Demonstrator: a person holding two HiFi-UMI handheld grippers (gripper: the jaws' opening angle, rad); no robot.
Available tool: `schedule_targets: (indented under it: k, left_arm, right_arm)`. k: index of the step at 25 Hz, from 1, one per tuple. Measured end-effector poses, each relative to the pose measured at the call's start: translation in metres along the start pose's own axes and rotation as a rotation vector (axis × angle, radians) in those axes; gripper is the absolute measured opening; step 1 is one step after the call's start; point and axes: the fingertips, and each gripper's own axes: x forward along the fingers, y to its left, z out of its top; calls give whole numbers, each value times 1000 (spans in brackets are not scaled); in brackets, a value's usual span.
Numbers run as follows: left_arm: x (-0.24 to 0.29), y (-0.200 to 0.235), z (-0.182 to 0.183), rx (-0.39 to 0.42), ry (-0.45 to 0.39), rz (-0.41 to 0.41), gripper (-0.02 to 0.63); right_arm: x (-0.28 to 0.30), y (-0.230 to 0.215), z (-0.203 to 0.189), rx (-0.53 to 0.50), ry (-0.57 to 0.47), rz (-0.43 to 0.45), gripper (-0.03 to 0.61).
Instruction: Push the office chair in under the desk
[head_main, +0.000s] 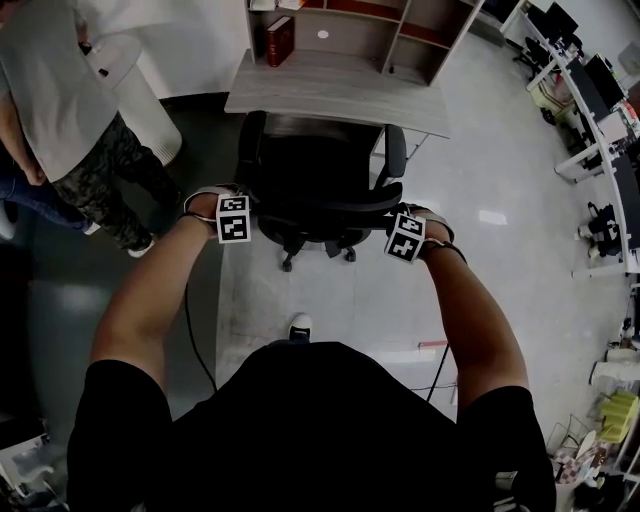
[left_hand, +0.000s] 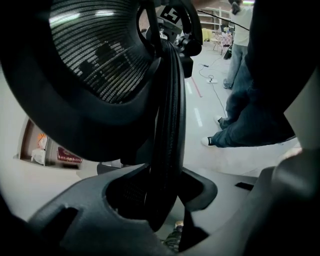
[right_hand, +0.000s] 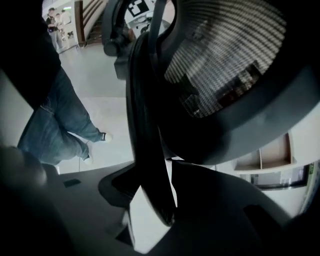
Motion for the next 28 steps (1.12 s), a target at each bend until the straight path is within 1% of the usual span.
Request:
schedule_targets:
  k: [2, 5, 8, 10, 12, 16, 18, 20, 21, 22, 24, 28]
  left_arm:
    - [-6, -1, -1, -1, -3, 0, 150]
    - [-15, -3, 1, 5, -11, 4, 157]
    - [-29, -6, -3, 28, -25, 5, 163]
    - [-39, -3, -5, 48, -42, 4, 163]
    - [-46, -1, -7, 52, -59, -9, 164]
    - [-60, 1, -12, 54, -88, -15, 163]
    - [-74, 8, -11, 55, -104, 10, 160]
    - [-90, 20, -11, 51, -122, 62, 154]
    - [-98, 27, -12, 37, -135, 90, 113]
    - [-106, 33, -13, 12, -153, 113, 109]
    - [-123, 46, -14, -60, -203, 153, 107]
    - [-154, 68, -6, -236, -346, 231, 80]
  right_arm:
    - [-9, 1, 2, 29, -22, 0, 190]
    - [-26, 1, 0, 78, -53, -11, 189]
    - [-48, 0, 4, 128, -93, -31, 178]
    - [-60, -4, 3, 161, -112, -50, 153]
    - [-71, -9, -1, 195, -122, -77, 142]
    - [-92, -27, -8, 269, -146, -163, 103]
    - [-104, -38, -8, 310, -168, -199, 94]
    - [-114, -49, -8, 335, -183, -227, 86]
    - [-118, -54, -7, 344, -188, -240, 81]
    - [-121, -60, -6, 355, -195, -253, 64]
    - [-128, -70, -3, 389, -221, -278, 55]
    - [-143, -85, 10, 464, -310, -309, 38]
